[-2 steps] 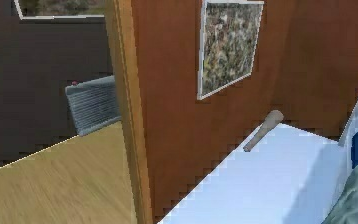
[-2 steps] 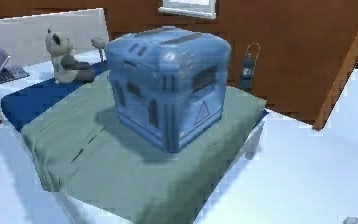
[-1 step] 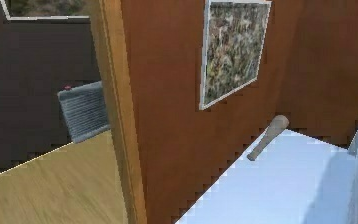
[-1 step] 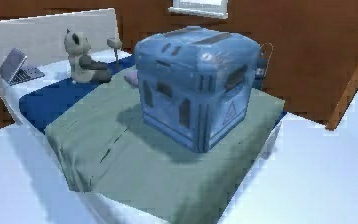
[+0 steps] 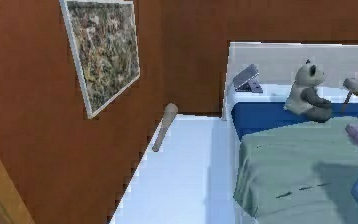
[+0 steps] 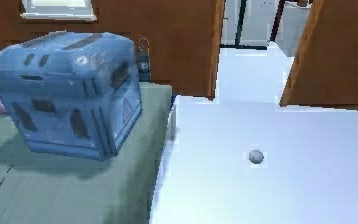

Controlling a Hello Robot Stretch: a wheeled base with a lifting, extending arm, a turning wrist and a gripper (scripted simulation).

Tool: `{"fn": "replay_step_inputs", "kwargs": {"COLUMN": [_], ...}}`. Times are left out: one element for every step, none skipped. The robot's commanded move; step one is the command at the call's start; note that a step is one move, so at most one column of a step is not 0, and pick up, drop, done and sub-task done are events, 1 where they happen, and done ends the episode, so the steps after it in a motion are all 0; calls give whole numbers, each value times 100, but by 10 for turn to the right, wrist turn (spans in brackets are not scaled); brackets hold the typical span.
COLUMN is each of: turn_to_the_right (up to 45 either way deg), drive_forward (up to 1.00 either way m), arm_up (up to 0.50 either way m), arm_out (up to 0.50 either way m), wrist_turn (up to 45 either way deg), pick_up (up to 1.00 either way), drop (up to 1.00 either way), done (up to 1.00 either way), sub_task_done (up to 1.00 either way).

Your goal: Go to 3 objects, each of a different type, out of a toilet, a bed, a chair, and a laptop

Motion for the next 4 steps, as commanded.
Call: {"fn": "replay_step_inputs", "kwargs": {"turn_to_the_right": [0, 30, 0, 390], "drive_forward": [100, 0, 40, 0], "arm_up": [0, 0, 0, 0], "arm_out": [0, 0, 0, 0], "wrist_turn": [0, 0, 0, 0], "pick_up": [0, 0, 0, 0], "drop": [0, 0, 0, 0], "done": [0, 0, 0, 0], "sub_task_done": [0, 0, 0, 0]}}
